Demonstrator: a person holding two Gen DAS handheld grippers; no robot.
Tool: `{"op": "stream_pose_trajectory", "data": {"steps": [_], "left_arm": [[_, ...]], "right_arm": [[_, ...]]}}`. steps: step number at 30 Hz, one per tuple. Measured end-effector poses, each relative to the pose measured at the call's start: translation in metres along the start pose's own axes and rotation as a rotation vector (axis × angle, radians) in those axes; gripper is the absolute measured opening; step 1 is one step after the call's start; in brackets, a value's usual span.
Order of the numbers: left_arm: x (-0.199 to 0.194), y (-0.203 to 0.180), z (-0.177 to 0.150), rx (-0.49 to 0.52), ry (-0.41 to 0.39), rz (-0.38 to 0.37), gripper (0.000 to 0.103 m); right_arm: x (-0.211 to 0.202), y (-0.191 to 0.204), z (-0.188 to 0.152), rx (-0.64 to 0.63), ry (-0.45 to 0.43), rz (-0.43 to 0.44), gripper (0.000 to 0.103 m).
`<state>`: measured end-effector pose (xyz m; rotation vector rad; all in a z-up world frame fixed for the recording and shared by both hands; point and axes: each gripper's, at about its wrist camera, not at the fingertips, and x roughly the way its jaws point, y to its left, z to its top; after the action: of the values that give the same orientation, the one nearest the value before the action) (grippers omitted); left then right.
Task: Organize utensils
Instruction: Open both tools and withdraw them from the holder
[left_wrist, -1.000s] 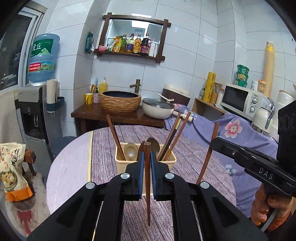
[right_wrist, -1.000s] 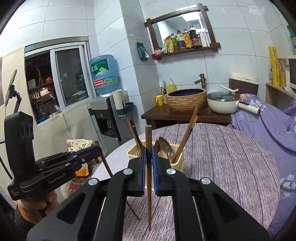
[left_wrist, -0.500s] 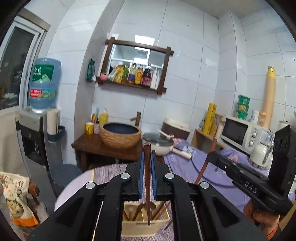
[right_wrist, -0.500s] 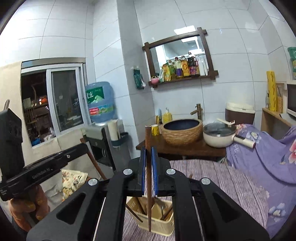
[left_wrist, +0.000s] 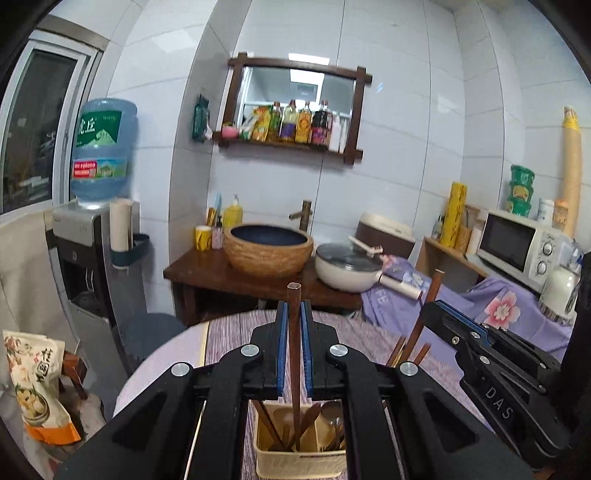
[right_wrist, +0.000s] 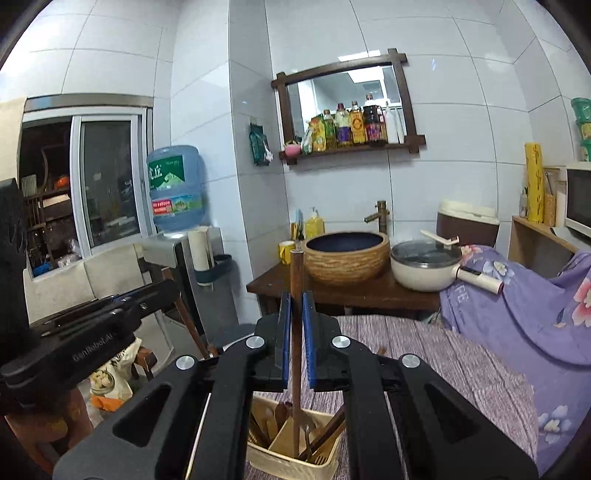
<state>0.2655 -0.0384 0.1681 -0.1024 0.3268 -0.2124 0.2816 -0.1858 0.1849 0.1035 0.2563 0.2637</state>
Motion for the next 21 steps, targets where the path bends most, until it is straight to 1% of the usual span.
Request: {"op": "stream_pose_trajectory", "data": {"steps": [5,9,13,16,19,21], "left_arm": [[0.019,0.005,-0.027,-0.002,0.063,0.006,0.007],[0.032,0.009,-0.045,0.000,0.107,0.008,0.007],[0.040,0.009,-0.056,0.008,0.131,0.014,0.007],[0.040,0.008,-0.057,0.030,0.114,0.025,0.007],[0.039,0.006,-0.056,0.037,0.114,0.009,0.007],[0.036,0.006,-0.055,0.032,0.104,-0.006,0.008]], "right_arm": [[0.015,-0.001,-0.032,0.001,0.047,-0.012,0.007],[0.023,-0.004,-0.048,0.014,0.077,-0.017,0.007],[0.027,-0.004,-0.058,0.006,0.089,-0.025,0.007],[0.028,-0.003,-0.062,0.001,0.091,-0.031,0.007],[0.029,-0.002,-0.063,-0.007,0.087,-0.031,0.008],[0.028,-0.003,-0.063,-0.011,0.065,-0.035,0.009]]}}
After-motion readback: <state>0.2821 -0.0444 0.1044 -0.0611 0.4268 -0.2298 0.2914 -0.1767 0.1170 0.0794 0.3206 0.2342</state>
